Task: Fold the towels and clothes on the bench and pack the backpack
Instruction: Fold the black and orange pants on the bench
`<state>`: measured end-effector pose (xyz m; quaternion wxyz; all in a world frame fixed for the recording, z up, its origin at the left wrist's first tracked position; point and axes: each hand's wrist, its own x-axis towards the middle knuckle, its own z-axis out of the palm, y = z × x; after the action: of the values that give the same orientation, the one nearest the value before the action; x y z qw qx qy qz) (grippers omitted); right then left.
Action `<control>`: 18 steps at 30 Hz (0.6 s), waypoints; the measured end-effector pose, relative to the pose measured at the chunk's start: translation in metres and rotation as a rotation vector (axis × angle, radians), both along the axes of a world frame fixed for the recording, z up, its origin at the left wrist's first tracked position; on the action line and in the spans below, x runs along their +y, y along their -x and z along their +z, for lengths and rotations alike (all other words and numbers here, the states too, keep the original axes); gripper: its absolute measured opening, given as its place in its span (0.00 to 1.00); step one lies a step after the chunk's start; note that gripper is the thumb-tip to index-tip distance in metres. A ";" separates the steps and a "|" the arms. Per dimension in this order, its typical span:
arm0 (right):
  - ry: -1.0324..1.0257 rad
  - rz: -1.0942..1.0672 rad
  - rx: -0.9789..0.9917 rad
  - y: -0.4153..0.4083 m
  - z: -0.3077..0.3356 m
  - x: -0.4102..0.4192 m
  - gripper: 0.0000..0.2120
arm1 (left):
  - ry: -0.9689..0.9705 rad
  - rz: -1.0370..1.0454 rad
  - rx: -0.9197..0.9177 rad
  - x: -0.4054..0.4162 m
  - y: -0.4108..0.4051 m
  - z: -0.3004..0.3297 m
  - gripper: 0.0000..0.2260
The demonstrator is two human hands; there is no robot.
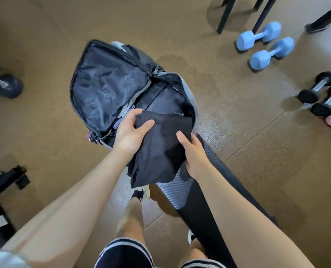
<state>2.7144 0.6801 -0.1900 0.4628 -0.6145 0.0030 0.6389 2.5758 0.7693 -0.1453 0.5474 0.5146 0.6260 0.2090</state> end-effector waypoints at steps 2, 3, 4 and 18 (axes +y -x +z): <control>0.013 -0.084 0.041 0.011 -0.012 0.030 0.18 | -0.020 -0.083 0.056 0.037 0.003 -0.015 0.17; 0.026 -0.124 0.064 0.015 -0.021 0.044 0.14 | -0.030 -0.139 0.072 0.054 0.003 -0.024 0.19; 0.044 -0.164 0.074 0.018 -0.027 0.057 0.12 | -0.031 -0.194 0.082 0.070 0.002 -0.034 0.20; 0.310 0.305 -1.343 0.026 -0.064 0.073 0.13 | -0.609 -1.288 0.468 0.066 0.007 -0.134 0.30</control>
<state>2.6887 0.7528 -0.2538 0.1768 -0.9283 -0.2784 0.1715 2.5691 0.8354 -0.2793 0.2474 0.9390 0.2155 -0.1036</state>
